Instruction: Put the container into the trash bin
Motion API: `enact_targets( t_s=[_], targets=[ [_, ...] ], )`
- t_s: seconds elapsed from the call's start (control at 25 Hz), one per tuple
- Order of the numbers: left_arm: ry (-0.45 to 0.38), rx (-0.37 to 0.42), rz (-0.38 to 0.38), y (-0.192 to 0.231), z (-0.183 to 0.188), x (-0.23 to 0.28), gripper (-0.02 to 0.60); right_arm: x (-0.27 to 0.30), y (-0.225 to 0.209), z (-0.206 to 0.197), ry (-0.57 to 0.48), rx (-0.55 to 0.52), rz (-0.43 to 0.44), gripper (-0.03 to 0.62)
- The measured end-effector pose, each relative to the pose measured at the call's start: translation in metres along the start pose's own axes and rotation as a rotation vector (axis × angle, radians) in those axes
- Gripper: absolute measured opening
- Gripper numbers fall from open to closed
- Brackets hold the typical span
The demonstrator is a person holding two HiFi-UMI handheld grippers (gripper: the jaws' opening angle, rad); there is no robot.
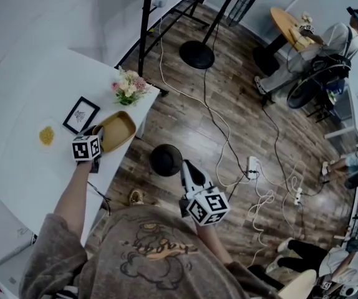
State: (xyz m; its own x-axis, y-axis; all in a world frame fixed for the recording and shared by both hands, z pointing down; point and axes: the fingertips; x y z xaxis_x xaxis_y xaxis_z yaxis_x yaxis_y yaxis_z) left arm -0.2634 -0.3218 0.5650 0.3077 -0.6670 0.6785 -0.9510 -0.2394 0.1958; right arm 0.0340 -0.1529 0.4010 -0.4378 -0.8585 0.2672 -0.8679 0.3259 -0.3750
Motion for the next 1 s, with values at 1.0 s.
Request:
enact_targets(
  t_s=[1.0],
  targets=[
    [-0.135,-0.03,-0.162,-0.108,0.038,-0.04,0.081,-0.048,-0.022,-0.005,-0.034,0.035,-0.08,0.002]
  ],
)
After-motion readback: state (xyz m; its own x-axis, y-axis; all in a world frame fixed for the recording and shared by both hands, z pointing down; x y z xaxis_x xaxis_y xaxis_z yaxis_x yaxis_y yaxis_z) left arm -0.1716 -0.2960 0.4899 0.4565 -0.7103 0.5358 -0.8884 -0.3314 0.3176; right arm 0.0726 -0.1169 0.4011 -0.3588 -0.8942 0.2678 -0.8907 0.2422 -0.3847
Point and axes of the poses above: the fingertips, and each gripper's own axes: x forward along the fingers, y to its left, z out of its top, and after that the axes turned 5 degrees about z, right-handed
